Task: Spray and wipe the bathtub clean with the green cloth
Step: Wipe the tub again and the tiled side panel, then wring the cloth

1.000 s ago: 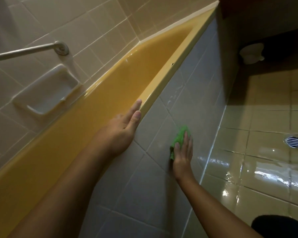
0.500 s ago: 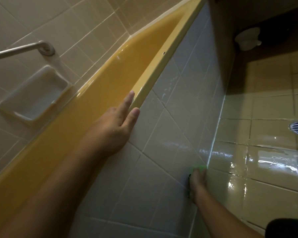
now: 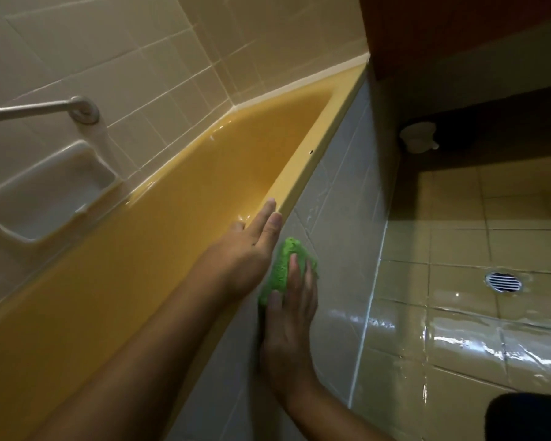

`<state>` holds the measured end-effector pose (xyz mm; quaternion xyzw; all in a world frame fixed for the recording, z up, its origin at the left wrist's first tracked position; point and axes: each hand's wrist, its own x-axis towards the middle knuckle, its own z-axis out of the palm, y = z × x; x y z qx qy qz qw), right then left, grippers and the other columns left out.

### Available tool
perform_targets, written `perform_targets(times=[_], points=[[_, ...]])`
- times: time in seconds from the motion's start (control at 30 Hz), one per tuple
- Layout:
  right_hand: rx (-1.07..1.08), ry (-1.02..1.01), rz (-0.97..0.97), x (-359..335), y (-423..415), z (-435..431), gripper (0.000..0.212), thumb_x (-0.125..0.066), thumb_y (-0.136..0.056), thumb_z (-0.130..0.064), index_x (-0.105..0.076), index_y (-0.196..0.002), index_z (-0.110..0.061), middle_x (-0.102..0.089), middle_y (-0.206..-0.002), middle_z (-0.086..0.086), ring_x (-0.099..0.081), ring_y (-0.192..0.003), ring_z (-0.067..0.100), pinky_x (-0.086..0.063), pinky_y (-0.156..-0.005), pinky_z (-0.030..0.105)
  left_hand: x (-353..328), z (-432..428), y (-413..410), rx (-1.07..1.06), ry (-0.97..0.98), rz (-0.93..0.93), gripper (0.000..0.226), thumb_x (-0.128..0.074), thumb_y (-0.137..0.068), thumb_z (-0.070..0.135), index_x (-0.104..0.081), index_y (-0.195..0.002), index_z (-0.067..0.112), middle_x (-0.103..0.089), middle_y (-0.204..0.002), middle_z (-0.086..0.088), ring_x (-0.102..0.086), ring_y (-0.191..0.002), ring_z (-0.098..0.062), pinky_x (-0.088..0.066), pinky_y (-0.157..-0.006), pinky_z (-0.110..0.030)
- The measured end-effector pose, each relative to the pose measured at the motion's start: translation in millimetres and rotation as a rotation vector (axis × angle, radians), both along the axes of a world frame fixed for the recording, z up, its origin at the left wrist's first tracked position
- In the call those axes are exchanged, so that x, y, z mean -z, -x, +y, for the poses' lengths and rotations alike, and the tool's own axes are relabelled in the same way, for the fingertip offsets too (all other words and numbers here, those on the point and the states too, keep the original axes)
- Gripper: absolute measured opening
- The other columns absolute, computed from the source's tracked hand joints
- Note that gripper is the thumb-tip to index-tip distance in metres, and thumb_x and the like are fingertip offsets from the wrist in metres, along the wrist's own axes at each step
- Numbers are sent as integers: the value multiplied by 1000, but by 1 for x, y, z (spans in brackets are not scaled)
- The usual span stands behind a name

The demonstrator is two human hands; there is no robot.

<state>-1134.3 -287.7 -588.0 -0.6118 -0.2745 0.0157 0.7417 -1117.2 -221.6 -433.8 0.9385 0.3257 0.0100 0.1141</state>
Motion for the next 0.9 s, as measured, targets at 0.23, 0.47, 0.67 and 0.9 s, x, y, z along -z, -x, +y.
perform_targets(times=[0.23,0.47,0.67,0.9], points=[[41,32,-164,-33,-71,20,56,-26,-112,-26,-10,-166,-26,-1,-173,-15,10,-160,13,-6,-128,56,-6,1,-12,9,44,-5,74,1,-83,89,-5,-153,66,-39,-156,-23,-37,-148,-40,-30,-121,-53],[-30,6,-46,-2,-120,28,52,-22,-106,-52,-2,-151,-68,-1,-167,-32,5,-156,-2,-5,-129,42,-7,8,-38,35,52,24,57,-8,-96,77,-2,-152,69,-27,-165,-20,-31,-151,-38,-28,-122,-49],[-26,116,257,117,-140,33,55,-24,-106,-52,-8,-159,-53,-6,-170,-26,-1,-155,-5,-4,-131,41,-4,26,-61,101,35,45,81,1,-69,96,0,-147,75,-27,-168,-15,-26,-154,-37,-23,-124,-55],[-38,243,684,252,-126,37,70,-29,-100,-54,-16,-164,-27,-18,-169,-10,-16,-156,11,-12,-130,42,0,33,-71,117,6,44,73,-11,-77,92,0,-148,75,-26,-170,-5,-29,-153,-31,-26,-123,-52]])
